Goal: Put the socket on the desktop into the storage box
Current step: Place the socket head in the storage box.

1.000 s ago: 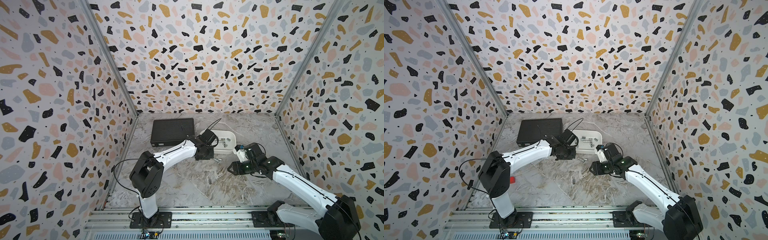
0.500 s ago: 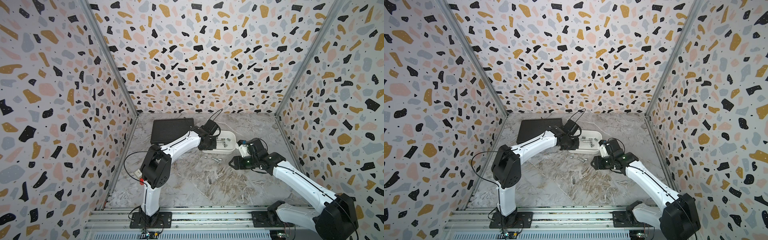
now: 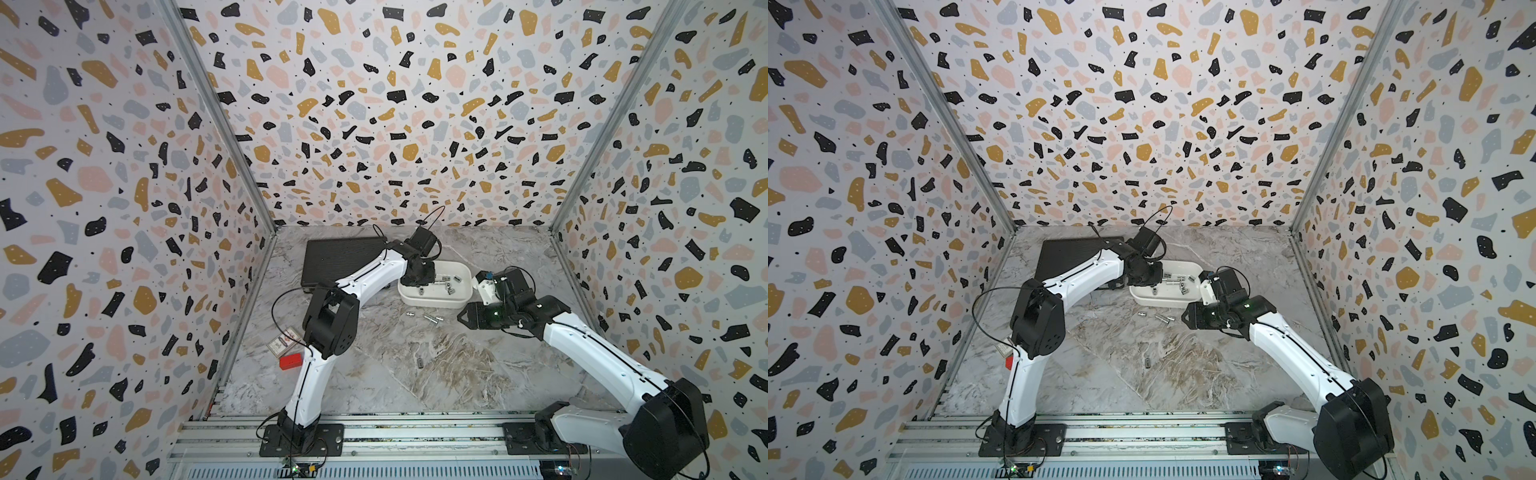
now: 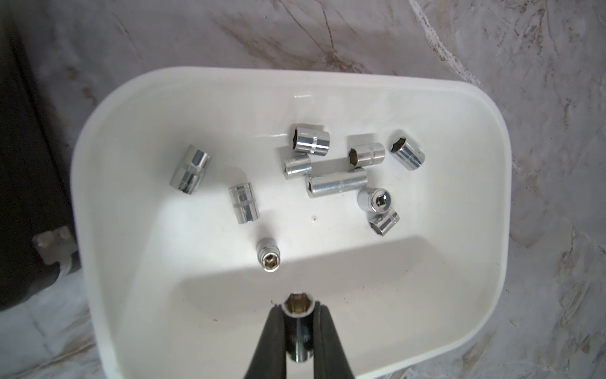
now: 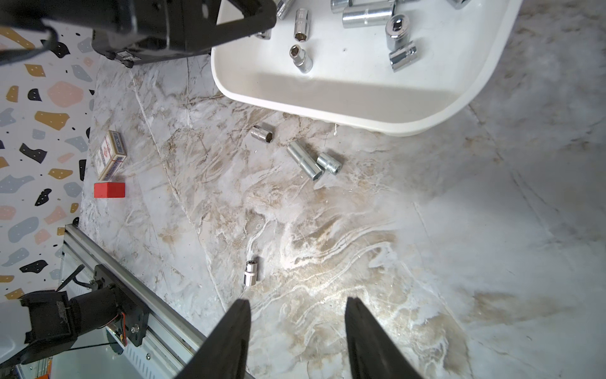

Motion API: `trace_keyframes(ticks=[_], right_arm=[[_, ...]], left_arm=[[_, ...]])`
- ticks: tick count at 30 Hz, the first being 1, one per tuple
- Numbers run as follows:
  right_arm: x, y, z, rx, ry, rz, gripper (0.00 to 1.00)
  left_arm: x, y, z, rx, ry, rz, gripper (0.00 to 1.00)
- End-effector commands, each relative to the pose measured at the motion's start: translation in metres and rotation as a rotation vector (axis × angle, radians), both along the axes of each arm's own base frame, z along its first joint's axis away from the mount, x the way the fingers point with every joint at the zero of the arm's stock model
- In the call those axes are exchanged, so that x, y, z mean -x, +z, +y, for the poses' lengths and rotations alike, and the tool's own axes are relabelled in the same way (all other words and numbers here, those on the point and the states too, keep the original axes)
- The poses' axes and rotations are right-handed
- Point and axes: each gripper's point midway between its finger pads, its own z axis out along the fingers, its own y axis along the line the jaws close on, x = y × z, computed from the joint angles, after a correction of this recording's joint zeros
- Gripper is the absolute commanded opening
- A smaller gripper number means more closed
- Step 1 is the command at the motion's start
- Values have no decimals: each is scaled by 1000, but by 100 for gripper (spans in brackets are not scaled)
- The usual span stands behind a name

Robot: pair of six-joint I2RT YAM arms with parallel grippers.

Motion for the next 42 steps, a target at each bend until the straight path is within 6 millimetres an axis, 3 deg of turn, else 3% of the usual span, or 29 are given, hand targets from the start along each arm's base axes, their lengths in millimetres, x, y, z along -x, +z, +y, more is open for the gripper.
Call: trace_keyframes(ticks=[1, 15, 19, 25, 42], right_arm=[[-1, 11, -3, 7, -9, -18, 52], [2, 10, -9, 19, -23, -18, 52], [2, 9, -9, 22, -26, -15, 52], [3, 7, -10, 24, -26, -9, 51], [6, 8, -11, 22, -27, -8, 52]], left_arm=[[-10, 0, -3, 3, -23, -3, 1], [-43, -32, 2, -35, 4, 37, 4], [-45, -33, 1, -29, 2, 39, 17], [-41, -23, 3, -16, 1, 17, 34], [-24, 12, 4, 56, -12, -12, 34]])
